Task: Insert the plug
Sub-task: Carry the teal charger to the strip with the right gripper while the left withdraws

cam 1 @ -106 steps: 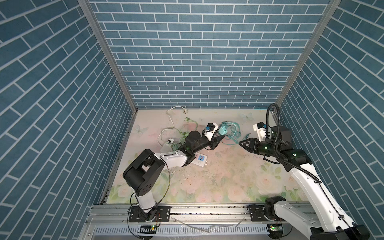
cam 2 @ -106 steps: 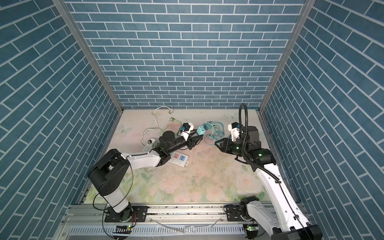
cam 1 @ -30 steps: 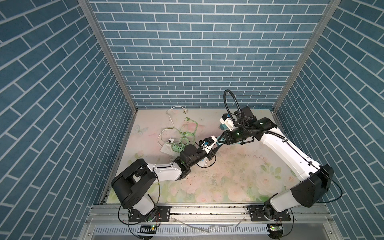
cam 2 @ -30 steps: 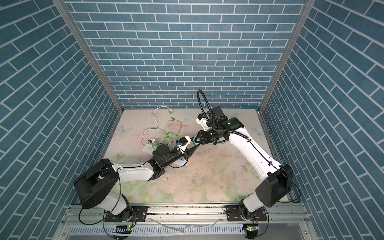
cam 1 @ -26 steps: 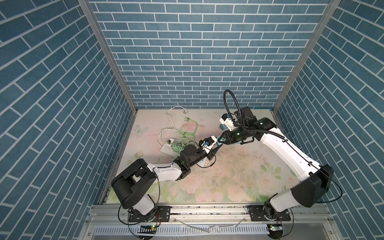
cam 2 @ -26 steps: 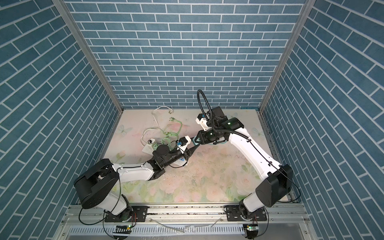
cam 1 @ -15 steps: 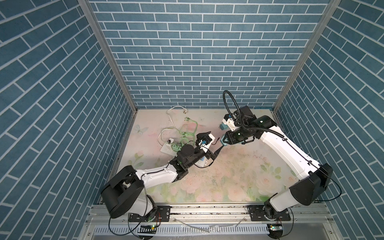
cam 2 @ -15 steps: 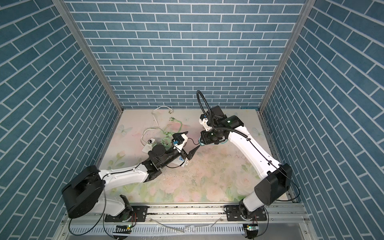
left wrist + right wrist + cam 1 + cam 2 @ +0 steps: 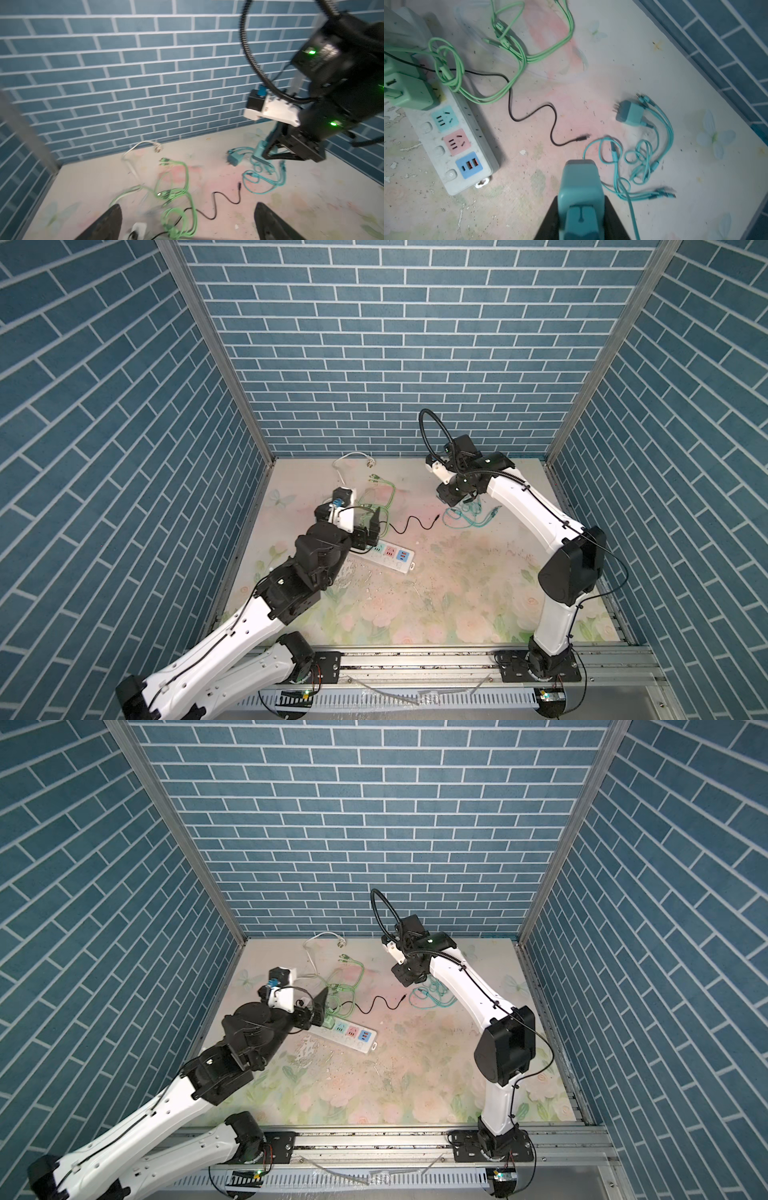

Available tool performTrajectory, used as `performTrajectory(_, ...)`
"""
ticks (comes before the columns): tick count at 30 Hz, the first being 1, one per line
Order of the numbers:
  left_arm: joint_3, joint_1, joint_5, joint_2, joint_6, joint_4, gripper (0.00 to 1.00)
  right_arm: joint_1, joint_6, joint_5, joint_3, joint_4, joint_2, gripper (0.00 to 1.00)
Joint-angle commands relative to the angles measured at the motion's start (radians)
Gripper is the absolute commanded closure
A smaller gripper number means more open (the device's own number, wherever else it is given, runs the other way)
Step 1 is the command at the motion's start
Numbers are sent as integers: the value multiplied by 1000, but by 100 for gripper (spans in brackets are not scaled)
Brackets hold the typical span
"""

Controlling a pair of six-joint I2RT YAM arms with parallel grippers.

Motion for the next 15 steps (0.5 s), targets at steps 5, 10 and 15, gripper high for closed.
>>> performTrajectory(5, 15, 193, -10, -68, -222, -426, 0, 101, -72, -289, 26, 140, 16, 100)
performTrajectory(10, 35, 203, -74, -137, -342, -538, 0, 181, -84, -435, -26, 204, 33, 100)
performTrajectory(15, 8, 203, -64, -218, -403, -581, 0, 262, -72, -447, -136, 228, 23, 100)
